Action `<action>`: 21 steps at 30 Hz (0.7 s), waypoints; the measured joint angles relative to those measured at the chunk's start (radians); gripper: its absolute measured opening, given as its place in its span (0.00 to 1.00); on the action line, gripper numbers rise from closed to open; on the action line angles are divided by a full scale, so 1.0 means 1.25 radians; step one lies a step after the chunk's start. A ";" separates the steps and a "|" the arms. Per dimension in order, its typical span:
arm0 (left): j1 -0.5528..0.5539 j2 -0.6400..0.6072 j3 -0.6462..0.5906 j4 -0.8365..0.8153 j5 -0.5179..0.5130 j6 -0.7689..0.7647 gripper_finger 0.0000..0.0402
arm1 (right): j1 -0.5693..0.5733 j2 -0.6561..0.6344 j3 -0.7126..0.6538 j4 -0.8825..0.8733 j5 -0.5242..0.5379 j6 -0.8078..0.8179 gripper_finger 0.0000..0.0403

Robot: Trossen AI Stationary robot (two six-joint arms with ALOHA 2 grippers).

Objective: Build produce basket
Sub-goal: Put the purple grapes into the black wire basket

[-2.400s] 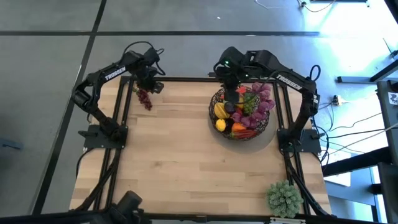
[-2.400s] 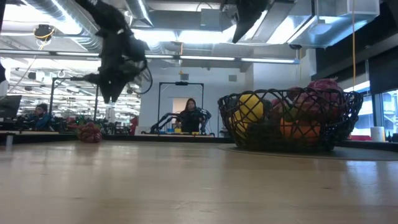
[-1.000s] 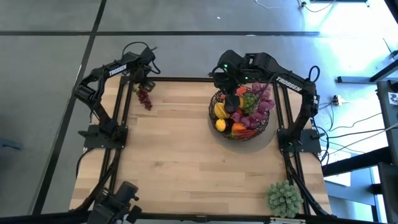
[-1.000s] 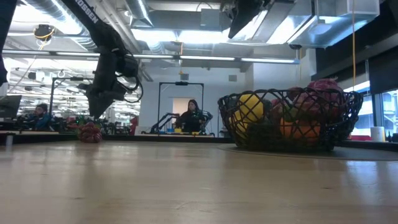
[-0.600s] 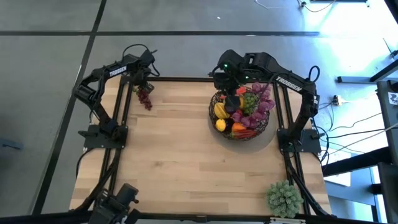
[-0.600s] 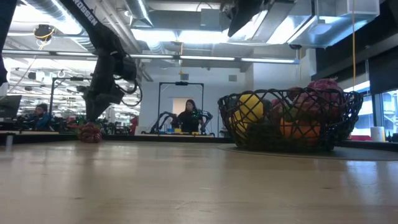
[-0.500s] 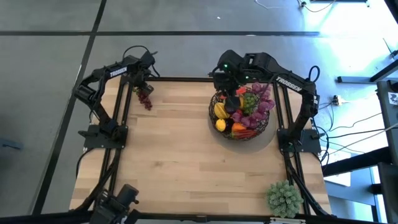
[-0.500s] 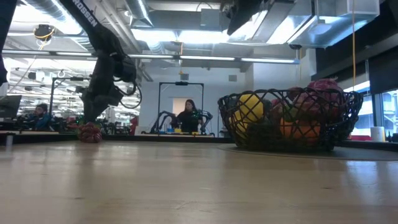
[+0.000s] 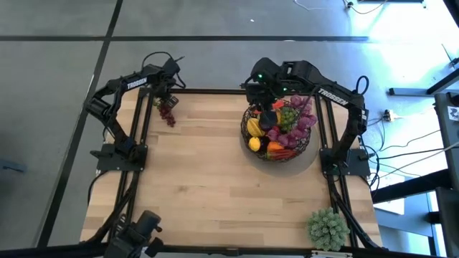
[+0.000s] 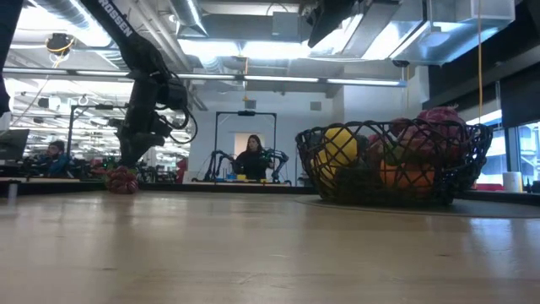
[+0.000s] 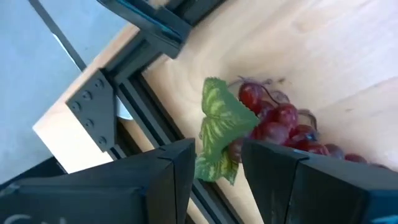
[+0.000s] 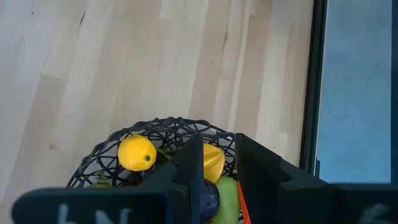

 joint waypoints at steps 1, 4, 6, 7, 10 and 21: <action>0.000 0.000 0.000 0.006 -0.003 0.000 0.30 | 0.000 0.000 0.000 0.000 0.000 0.000 0.22; 0.002 0.000 0.000 0.026 -0.003 0.001 0.30 | 0.000 0.000 0.000 0.000 0.000 0.000 0.22; 0.005 0.001 0.000 0.029 -0.003 0.002 0.30 | 0.000 0.000 0.000 0.000 0.000 0.000 0.22; 0.005 0.005 0.000 0.029 -0.003 0.003 0.30 | 0.000 0.000 0.000 0.000 0.000 0.000 0.22; 0.005 0.032 0.000 0.019 0.001 0.007 0.30 | 0.000 0.000 0.000 0.000 0.000 0.000 0.22; -0.009 0.095 0.000 0.008 -0.084 0.021 0.29 | 0.000 0.000 0.000 0.000 0.000 0.002 0.22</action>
